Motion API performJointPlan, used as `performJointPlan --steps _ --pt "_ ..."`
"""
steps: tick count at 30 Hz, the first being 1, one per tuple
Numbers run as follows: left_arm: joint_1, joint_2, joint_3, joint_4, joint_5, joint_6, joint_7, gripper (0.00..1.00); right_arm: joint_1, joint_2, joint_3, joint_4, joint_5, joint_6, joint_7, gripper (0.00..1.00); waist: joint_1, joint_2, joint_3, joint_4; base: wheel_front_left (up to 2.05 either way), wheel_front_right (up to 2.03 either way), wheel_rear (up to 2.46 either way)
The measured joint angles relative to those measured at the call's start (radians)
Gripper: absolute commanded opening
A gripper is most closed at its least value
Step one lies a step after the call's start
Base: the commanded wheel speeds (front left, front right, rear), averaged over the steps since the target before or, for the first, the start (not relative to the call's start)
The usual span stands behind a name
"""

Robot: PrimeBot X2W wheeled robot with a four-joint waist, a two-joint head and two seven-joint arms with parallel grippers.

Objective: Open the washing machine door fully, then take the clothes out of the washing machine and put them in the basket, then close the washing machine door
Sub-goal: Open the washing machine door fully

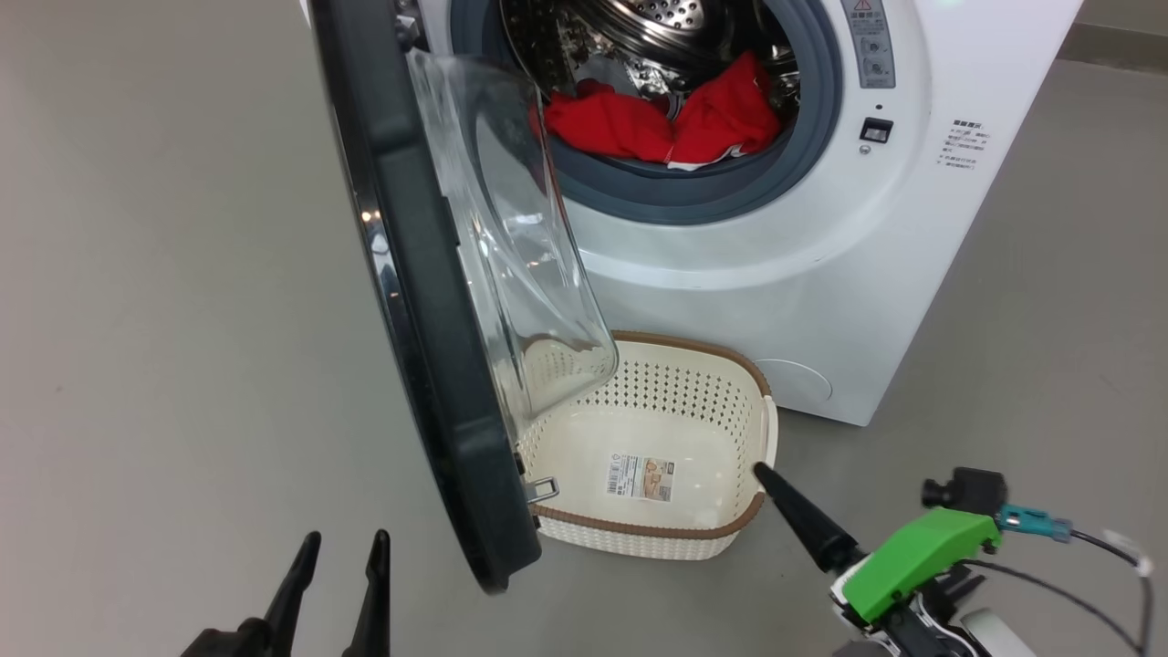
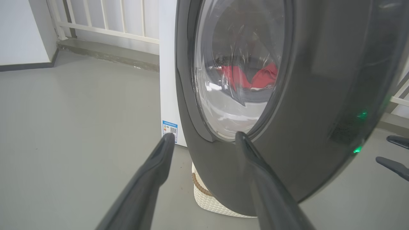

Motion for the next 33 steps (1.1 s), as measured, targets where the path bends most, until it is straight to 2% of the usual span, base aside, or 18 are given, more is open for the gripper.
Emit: performJointPlan --steps 4,8,11,15,20,24,28,29,33 --pt "0.001 0.000 0.004 0.001 0.006 0.000 0.000 1.00 0.000 -0.048 0.068 0.036 -0.123 0.000 -0.132 1.00 0.0000 0.0000 -0.004 -0.006 0.00 0.00 0.00" --pt "0.002 0.000 0.011 0.002 0.006 0.000 0.000 1.00 -0.001 -0.055 0.130 0.086 -0.172 0.000 -0.242 1.00 0.0000 0.0000 -0.009 -0.012 0.00 0.00 0.00" --pt "0.005 0.000 0.013 0.003 0.006 0.000 0.000 1.00 -0.003 -0.070 0.162 0.134 -0.201 0.000 -0.304 1.00 0.0000 0.0000 -0.011 -0.017 0.00 0.00 0.00" --pt "0.005 0.000 0.016 0.005 0.006 0.000 0.000 1.00 -0.021 -0.081 0.180 0.189 -0.303 0.000 -0.343 1.00 0.0000 0.0000 -0.011 -0.022 0.00 0.00 0.00" --pt "0.006 0.000 0.018 0.006 0.007 0.000 0.000 1.00 -0.028 -0.079 0.060 0.185 -0.543 0.000 -0.344 1.00 0.0000 0.0000 -0.011 -0.024 0.00 0.00 0.00" --pt "0.011 0.000 0.019 0.008 0.008 -0.001 0.000 1.00 0.018 -0.049 -0.052 0.127 -0.714 0.000 -0.344 1.00 0.0000 0.0000 -0.013 -0.022 0.00 0.00 0.00" --pt "0.021 0.000 0.020 0.009 0.009 -0.001 0.000 1.00 0.087 -0.002 -0.145 0.056 -0.855 0.000 -0.344 1.00 0.0001 0.0000 -0.015 -0.023 0.00 0.00 0.00" --pt "0.021 0.000 0.020 0.009 0.009 -0.001 0.000 1.00 0.087 -0.002 -0.145 0.056 -0.855 0.000 -0.344 1.00 0.0001 0.0000 -0.015 -0.023 0.00 0.00 0.00" --pt "0.020 0.000 0.020 0.009 0.009 -0.001 0.000 1.00 0.133 0.031 -0.215 -0.016 -0.974 0.000 -0.344 1.00 0.0001 0.0000 -0.017 -0.024 0.00 0.00 0.00"
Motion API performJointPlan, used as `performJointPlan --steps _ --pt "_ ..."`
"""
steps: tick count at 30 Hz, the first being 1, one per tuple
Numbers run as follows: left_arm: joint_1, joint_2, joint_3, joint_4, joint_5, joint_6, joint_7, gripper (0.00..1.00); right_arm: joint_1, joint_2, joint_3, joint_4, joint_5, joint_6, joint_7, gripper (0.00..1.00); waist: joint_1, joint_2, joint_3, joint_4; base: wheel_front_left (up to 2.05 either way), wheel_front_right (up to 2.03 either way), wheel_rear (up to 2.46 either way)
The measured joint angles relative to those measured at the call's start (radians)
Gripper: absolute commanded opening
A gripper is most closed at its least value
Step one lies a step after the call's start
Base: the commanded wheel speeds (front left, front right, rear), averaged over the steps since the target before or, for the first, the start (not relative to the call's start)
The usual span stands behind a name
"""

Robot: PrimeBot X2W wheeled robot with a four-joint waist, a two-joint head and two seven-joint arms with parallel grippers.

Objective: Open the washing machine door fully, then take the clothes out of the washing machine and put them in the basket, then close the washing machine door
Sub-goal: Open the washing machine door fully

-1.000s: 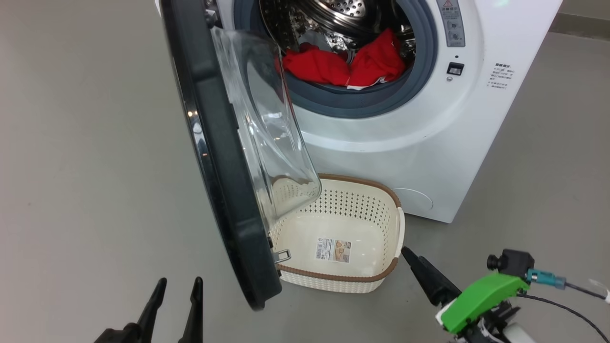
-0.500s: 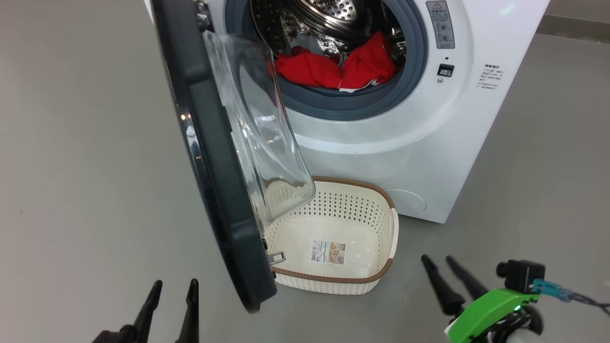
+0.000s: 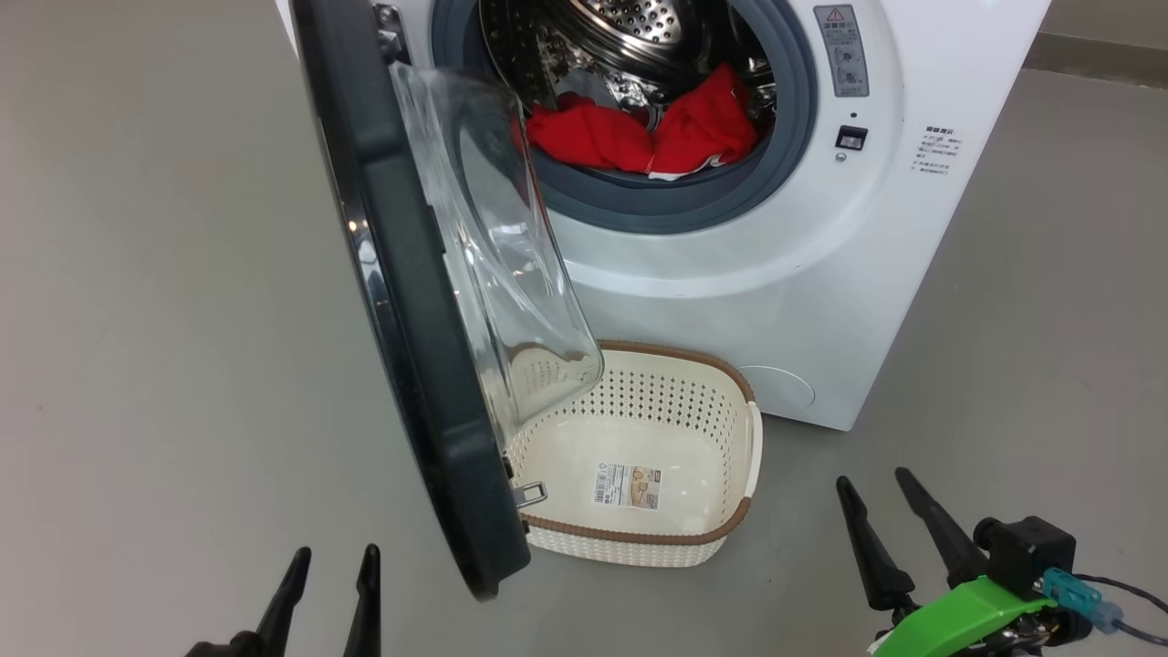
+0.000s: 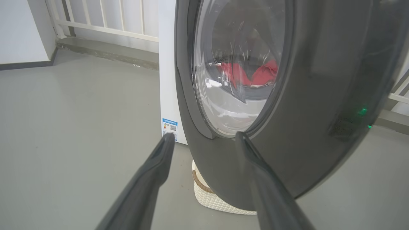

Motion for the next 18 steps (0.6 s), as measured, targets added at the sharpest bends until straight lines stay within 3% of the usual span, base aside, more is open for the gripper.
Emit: performJointPlan --steps 7,18 --pt "0.000 0.000 0.000 -0.004 0.004 0.000 0.000 1.00 0.067 0.044 -0.085 -0.078 -0.128 0.000 -0.002 1.00 0.0000 0.0000 -0.005 0.001 0.00 0.00 0.00" --pt "0.000 0.000 0.000 -0.015 0.007 0.000 0.000 1.00 0.090 0.064 -0.094 -0.078 -0.143 0.000 -0.004 1.00 0.0000 0.0000 -0.003 0.002 0.00 0.00 0.00"
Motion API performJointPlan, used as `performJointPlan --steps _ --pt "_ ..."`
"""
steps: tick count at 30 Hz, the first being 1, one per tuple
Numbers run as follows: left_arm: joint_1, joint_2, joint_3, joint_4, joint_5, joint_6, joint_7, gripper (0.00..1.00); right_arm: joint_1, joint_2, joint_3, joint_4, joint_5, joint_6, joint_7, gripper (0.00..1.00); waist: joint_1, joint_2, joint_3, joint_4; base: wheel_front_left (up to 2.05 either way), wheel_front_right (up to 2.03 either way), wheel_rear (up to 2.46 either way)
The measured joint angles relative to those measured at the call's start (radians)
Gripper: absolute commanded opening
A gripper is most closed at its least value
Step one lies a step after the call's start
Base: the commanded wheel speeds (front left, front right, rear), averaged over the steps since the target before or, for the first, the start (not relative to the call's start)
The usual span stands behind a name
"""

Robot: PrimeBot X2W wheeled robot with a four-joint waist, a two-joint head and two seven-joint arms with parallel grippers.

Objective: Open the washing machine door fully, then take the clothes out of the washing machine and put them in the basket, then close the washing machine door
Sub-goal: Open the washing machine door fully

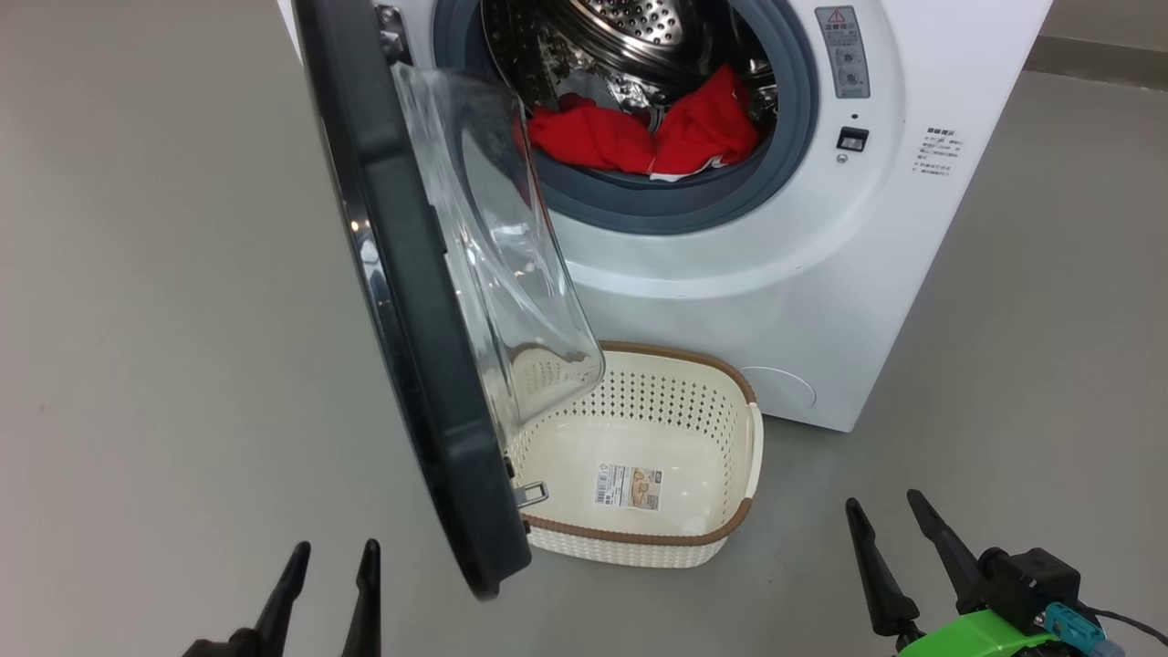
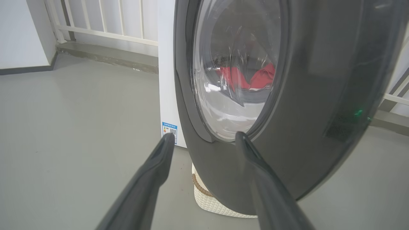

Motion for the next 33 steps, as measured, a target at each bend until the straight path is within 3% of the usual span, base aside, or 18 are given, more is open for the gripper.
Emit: performJointPlan --steps 7,8,9,11,16,23,28,33 --pt "0.000 0.000 0.000 -0.002 0.000 0.001 0.000 1.00 0.000 0.002 -0.009 -0.002 -0.007 0.000 0.000 1.00 0.0000 0.0000 0.003 0.003 0.00 0.00 0.00" --pt "0.000 0.000 0.001 -0.003 0.000 0.002 0.000 0.94 0.000 0.002 -0.010 -0.003 -0.008 0.000 0.000 1.00 0.0000 0.0000 0.003 0.004 0.00 0.00 0.00" --pt "0.000 0.000 0.005 -0.004 -0.003 0.003 0.000 0.45 0.000 0.002 -0.011 -0.003 -0.011 0.000 0.000 1.00 0.0000 0.0000 0.002 0.004 0.00 0.00 0.00" --pt "0.000 0.000 0.016 -0.013 -0.008 0.006 0.000 0.00 0.000 0.002 -0.011 -0.005 -0.024 0.000 0.000 1.00 0.0000 0.0000 0.001 0.005 0.00 0.00 0.00" --pt "-0.006 0.000 0.058 -0.125 -0.009 0.020 0.000 0.00 0.000 0.002 -0.009 -0.008 -0.025 0.000 0.000 1.00 0.0000 0.0000 -0.001 0.006 0.00 0.00 0.00" --pt "-0.107 0.000 0.070 -0.418 -0.035 0.029 -0.007 0.00 -0.001 0.004 -0.011 -0.020 -0.025 0.000 0.000 1.00 0.0000 0.0000 0.006 0.007 0.00 0.00 0.00" --pt "-0.133 0.000 -0.072 -0.518 -0.047 0.025 -0.009 0.00 -0.001 0.004 -0.015 -0.022 -0.025 0.000 0.000 1.00 0.0000 0.0000 0.015 0.004 0.00 0.00 0.00" --pt "-0.123 0.001 -0.269 -0.462 -0.056 -0.002 -0.008 0.00 -0.003 0.004 -0.015 -0.024 -0.025 0.000 0.000 1.00 0.0000 0.0000 0.023 -0.005 0.00 0.00 0.00"
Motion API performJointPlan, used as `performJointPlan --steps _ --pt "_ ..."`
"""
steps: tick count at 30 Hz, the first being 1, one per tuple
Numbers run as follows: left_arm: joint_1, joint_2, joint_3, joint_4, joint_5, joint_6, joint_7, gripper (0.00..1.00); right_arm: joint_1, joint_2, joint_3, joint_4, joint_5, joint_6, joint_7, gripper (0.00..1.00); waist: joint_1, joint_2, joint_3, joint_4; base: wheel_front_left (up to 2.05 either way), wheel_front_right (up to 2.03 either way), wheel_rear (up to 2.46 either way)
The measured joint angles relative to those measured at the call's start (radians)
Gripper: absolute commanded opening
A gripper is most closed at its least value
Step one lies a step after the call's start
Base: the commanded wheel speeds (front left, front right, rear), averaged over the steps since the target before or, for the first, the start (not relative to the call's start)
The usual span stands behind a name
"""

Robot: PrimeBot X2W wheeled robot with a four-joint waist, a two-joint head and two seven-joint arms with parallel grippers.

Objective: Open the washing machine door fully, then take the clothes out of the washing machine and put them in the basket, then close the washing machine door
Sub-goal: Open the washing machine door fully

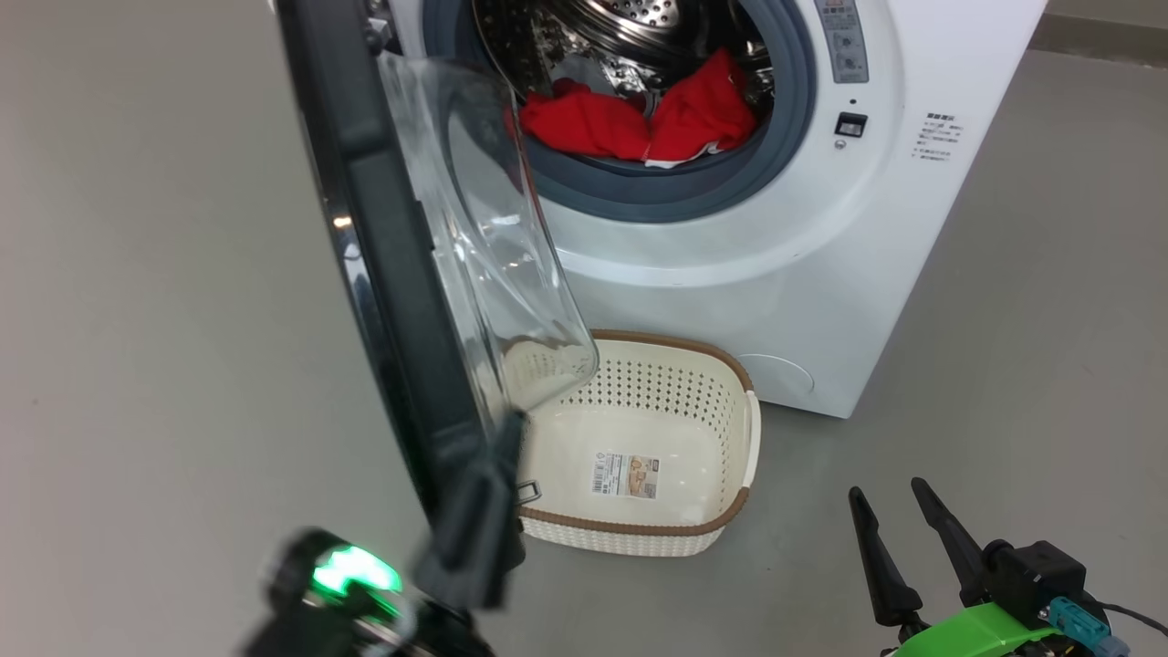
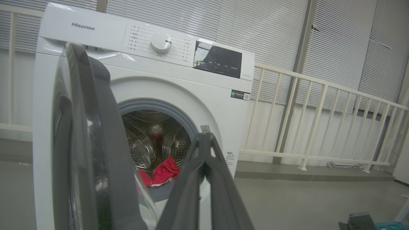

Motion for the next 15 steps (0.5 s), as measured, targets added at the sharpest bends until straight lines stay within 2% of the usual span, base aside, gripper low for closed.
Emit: performJointPlan --steps 5,8,15 --pt "0.037 0.004 -0.096 0.162 -0.005 -0.016 0.000 0.00 -0.002 0.000 0.002 -0.001 0.000 0.000 0.000 1.00 0.0000 0.0000 0.011 -0.014 0.00 0.00 0.00" --pt "0.038 0.007 -0.091 0.271 -0.018 -0.023 0.001 0.00 -0.002 0.000 0.002 -0.003 0.000 0.000 0.000 1.00 0.0000 0.0000 0.023 -0.019 0.00 0.00 0.00" --pt "0.014 0.007 -0.061 0.368 -0.051 -0.023 0.001 0.00 -0.002 0.000 0.004 -0.005 0.000 0.000 0.000 1.00 0.0000 0.0000 0.029 -0.011 0.00 0.00 0.00"
